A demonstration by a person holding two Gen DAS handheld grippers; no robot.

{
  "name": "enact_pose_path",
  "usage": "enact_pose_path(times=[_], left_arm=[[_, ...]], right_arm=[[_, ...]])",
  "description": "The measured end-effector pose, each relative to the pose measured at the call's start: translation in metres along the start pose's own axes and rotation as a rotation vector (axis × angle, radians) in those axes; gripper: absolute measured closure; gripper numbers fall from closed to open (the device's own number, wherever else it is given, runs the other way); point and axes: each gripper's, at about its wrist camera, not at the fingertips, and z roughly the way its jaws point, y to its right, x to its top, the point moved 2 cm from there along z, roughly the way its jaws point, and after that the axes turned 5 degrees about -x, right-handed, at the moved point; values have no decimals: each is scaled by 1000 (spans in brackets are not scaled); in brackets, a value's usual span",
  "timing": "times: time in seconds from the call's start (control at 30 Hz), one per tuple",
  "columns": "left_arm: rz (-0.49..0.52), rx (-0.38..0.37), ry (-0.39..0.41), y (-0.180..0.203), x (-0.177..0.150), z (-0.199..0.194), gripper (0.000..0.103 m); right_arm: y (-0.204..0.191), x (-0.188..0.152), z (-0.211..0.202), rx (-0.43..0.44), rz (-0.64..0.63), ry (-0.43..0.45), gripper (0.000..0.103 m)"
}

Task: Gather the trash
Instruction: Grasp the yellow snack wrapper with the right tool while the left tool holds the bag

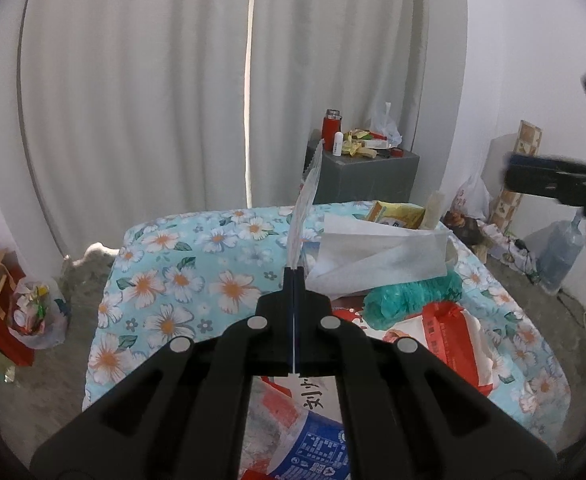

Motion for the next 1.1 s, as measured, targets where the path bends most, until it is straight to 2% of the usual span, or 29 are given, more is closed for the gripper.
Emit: enact_pose_path(times=[0.1,0.23,0.47,0.57,0.6,0.63,0.73,0.83,1.1], left_arm=[[-17,-12,-2,-4,0,0,103],[-18,-8,-2,-7,-1,-1,103],[-21,-4,-9,-13,-2,-1,103],[-22,-3,-13,-13,-3,1,103],[-22,-4,-13,-13,-3,1,103],[-22,-5,-13,-12,-3,1,103],[-23,-7,-10,-12,-2,1,103],[-21,-6,-2,-10,-1,0,103],[-15,-13,22,-5,6,-5,103]], right_arm=[[-17,17,33,21,-207,-63,41],[-29,26,71,44,-397,-152,45],[-23,24,122,116,-501,-321,53],[-23,21,137,120,-520,-361,65],[-22,19,143,116,-523,-374,73],[-24,17,144,110,-528,-375,83],[-28,17,144,102,-547,-349,94],[-29,22,133,87,-555,-295,98],[-14,45,99,28,-481,-147,100]])
